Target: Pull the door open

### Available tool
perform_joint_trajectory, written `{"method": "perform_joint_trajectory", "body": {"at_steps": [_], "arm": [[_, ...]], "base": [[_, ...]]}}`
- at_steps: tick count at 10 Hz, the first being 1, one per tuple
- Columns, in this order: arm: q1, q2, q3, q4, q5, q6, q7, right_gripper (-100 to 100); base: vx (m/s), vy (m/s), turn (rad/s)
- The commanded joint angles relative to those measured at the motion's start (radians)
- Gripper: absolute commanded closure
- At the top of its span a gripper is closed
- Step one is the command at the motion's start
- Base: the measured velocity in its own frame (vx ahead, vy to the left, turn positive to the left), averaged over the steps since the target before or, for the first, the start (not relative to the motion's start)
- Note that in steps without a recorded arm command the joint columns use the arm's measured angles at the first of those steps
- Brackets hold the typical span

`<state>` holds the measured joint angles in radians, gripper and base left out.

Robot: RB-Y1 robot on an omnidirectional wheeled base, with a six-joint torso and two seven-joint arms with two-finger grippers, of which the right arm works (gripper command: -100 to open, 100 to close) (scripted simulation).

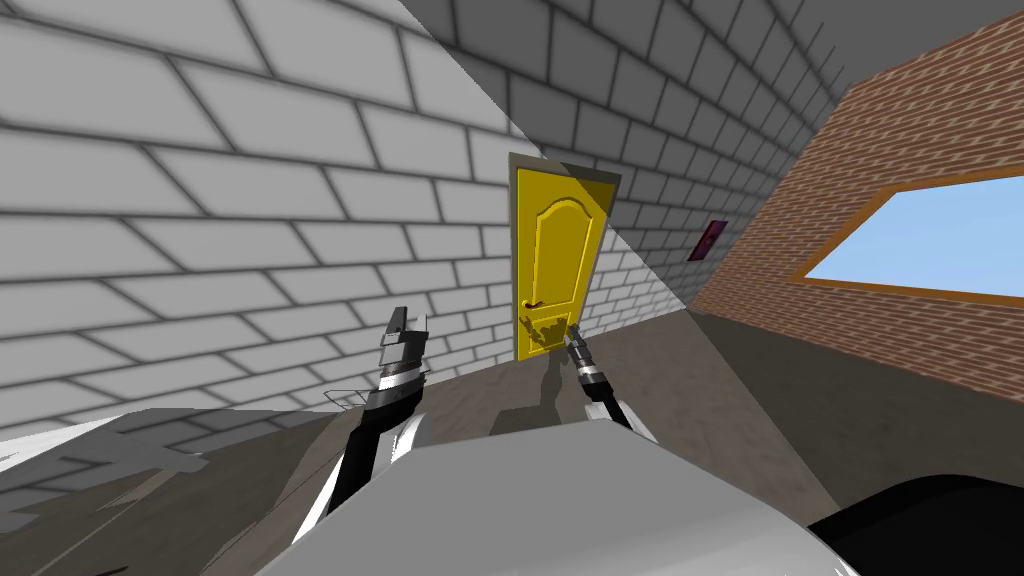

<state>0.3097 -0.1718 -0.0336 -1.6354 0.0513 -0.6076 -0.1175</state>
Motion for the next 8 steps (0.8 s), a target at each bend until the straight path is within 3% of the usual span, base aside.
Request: {"method": "perform_joint_trajectory", "body": {"at_steps": [1, 8], "arm": [[-0.015, -0.011, -0.001, 0.037, 0.009, -0.003, -0.018, -100], [-0.078, -0.054, -0.006, 0.208, 0.039, -0.037, -0.08, -100]], "base": [[0.098, 0.016, 0.038], [0.087, 0.012, 0.034]]}}
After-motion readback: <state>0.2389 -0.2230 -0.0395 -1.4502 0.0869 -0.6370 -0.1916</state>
